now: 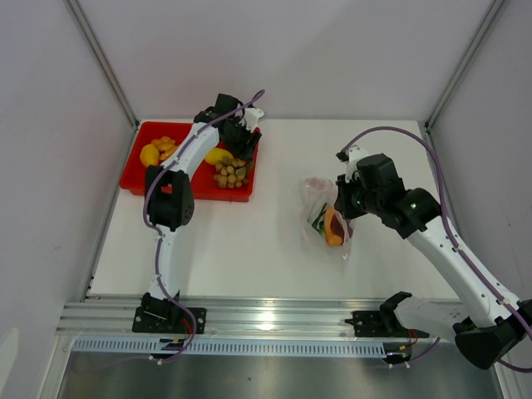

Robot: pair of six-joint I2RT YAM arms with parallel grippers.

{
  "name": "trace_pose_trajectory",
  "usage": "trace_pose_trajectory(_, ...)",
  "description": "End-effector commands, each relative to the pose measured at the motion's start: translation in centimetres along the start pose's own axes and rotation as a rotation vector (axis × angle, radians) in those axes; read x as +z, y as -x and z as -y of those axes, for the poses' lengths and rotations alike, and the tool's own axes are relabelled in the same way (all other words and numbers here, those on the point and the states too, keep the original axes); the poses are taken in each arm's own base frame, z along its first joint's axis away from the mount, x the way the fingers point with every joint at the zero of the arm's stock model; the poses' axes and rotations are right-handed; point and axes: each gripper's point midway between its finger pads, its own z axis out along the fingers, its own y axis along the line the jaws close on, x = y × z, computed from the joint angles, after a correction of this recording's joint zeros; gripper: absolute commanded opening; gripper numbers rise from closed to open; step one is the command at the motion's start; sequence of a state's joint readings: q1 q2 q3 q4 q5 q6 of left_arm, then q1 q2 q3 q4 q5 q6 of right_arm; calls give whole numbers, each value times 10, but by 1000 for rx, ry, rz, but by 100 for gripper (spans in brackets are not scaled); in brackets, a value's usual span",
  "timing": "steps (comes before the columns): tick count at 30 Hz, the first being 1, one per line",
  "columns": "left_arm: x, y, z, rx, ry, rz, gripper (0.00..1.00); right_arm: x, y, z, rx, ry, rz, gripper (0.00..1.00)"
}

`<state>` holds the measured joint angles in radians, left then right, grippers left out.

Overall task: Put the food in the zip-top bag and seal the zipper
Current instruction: Pick up the fake fruit from the bin.

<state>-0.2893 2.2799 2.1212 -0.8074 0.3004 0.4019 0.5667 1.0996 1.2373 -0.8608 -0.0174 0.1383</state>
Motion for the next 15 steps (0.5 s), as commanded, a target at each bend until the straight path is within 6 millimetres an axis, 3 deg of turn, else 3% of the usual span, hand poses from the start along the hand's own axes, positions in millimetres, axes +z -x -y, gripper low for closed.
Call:
trace_pose_trajectory(1,-1,5,-3,5,-23,11,64,-4,11,-3,5,18,53,0)
trace_pose_trajectory(8,-9,20,-1,-1,-30,48,69,-4,10,-4,6,22,51,0)
trace_pose_trajectory(15,9,-14,-2,-25,-35,-66,70,-3,11,-5,5,29,54,0)
